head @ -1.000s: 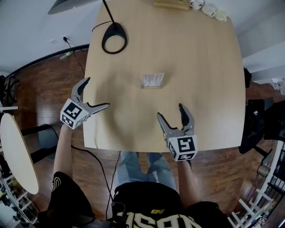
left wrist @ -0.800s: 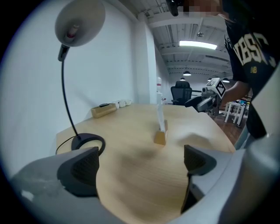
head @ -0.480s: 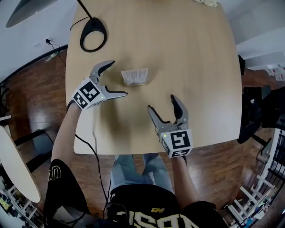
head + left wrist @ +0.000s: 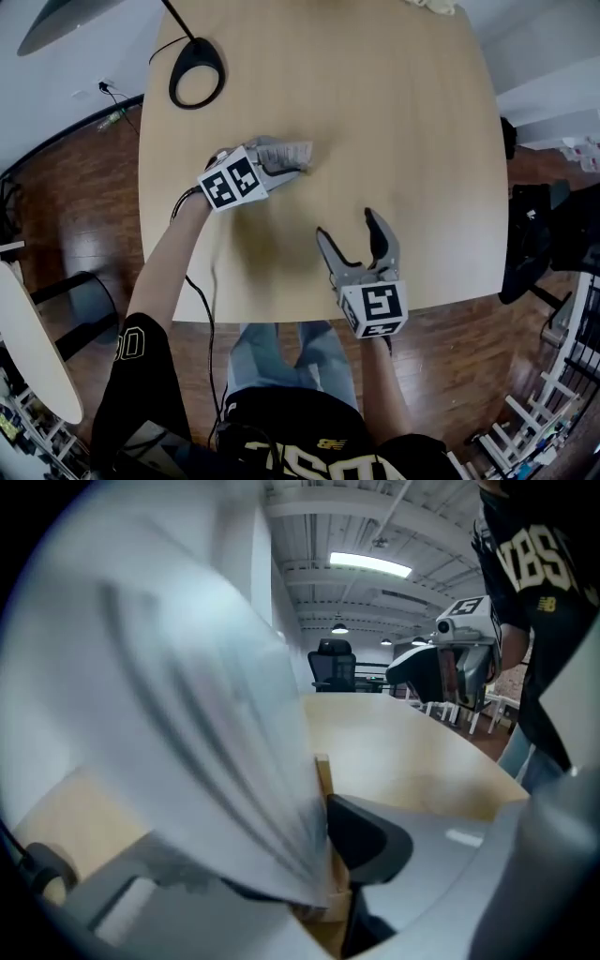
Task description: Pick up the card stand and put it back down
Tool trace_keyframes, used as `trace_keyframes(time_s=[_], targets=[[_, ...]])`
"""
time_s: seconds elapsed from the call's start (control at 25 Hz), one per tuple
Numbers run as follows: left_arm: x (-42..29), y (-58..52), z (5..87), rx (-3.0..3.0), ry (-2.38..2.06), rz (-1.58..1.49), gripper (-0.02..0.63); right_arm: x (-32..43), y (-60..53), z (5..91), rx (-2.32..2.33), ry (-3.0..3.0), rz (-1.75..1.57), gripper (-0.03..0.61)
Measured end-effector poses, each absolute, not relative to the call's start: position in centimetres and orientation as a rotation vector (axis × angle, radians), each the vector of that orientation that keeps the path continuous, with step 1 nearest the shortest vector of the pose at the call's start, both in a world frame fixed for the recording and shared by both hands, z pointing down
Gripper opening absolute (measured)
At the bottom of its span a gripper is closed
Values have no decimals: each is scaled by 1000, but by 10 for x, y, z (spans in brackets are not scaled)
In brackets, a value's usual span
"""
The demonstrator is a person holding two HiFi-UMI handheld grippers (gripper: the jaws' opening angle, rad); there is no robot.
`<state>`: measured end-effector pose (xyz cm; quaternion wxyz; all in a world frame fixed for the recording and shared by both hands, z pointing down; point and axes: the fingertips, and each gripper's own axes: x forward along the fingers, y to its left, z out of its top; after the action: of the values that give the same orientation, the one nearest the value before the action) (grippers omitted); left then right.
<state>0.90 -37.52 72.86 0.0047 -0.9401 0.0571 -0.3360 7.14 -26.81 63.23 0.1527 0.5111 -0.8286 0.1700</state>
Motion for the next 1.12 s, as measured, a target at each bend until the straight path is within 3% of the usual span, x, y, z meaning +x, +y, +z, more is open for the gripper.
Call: trace_keyframes(time_s=[0.08, 0.32, 0.64, 1.12], targets=[[18, -369, 724, -2962, 104, -1040, 62, 75, -267, 630, 1480, -2371, 499, 367], [42, -347, 696, -3067, -15, -985, 54, 78, -266, 614, 1491, -2384, 496, 367], [32, -316, 566, -3045, -16, -908, 55, 63, -276, 506, 1553, -2511, 365, 367], [-75, -331, 349, -2794, 915, -672, 56, 57, -280, 347, 1706, -2645, 74, 367]])
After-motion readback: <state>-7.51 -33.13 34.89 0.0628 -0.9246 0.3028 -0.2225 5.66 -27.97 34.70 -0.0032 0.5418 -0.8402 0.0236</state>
